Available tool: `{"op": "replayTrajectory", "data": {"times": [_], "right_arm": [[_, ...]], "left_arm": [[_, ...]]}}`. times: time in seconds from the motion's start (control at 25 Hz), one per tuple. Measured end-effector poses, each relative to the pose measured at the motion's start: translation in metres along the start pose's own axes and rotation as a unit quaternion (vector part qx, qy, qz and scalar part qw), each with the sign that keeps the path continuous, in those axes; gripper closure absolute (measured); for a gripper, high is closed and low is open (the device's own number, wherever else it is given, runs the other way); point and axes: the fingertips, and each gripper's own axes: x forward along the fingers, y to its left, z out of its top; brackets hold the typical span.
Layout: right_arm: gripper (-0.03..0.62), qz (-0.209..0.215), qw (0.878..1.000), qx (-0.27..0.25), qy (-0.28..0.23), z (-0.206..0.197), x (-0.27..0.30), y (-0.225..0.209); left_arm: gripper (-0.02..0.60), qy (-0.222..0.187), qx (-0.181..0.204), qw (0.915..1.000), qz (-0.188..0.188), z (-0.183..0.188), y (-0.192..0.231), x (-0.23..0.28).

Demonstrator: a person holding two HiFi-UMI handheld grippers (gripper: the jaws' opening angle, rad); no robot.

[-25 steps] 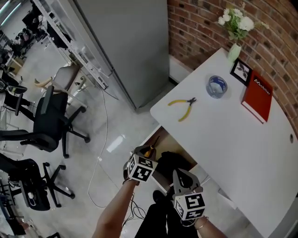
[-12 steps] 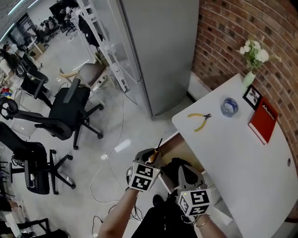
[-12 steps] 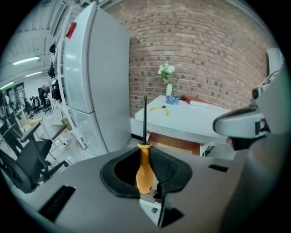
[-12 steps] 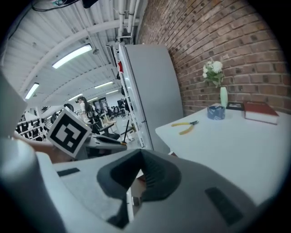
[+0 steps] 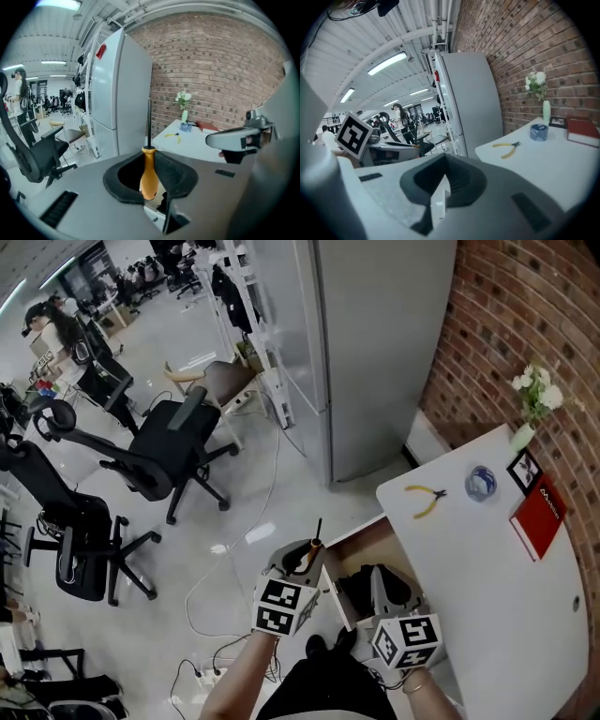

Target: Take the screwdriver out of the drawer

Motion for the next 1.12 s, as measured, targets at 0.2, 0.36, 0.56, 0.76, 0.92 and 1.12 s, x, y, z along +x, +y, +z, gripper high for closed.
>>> {"op": "replayTrajectory", "data": {"times": [0.2,0.36,0.56,0.76,0.92,1.12], "right_arm": [[0.592,0.014,1.000,-0.010,-0.005,0.015,-0.001,0.011],[0.592,0.028,0.999,-0.033,-0.009,0.028,-0.004,0.020],[0.592,0.048,0.997,-0.063,-0.017,0.043,-0.006,0.035],[0.592,0.054,0.995,-0.082,-0.017,0.052,-0.010,0.055],[0.592,0.056,0.994,-0.093,-0.024,0.060,-0.009,0.064],[0.592,0.056,0.993,-0.098,-0.022,0.061,-0.009,0.073]], "left_arm": [[0.522,-0.030,-0.019,0.9991,0.026,0.006,0.011,-0.033],[0.522,-0.047,-0.029,0.9972,0.049,0.006,0.021,-0.062],[0.522,-0.077,-0.037,0.9931,0.081,0.014,0.035,-0.093],[0.522,-0.090,-0.061,0.9885,0.105,0.010,0.048,-0.126],[0.522,-0.103,-0.071,0.9848,0.120,0.010,0.055,-0.142],[0.522,-0.110,-0.083,0.9817,0.132,0.008,0.061,-0.158]]}}
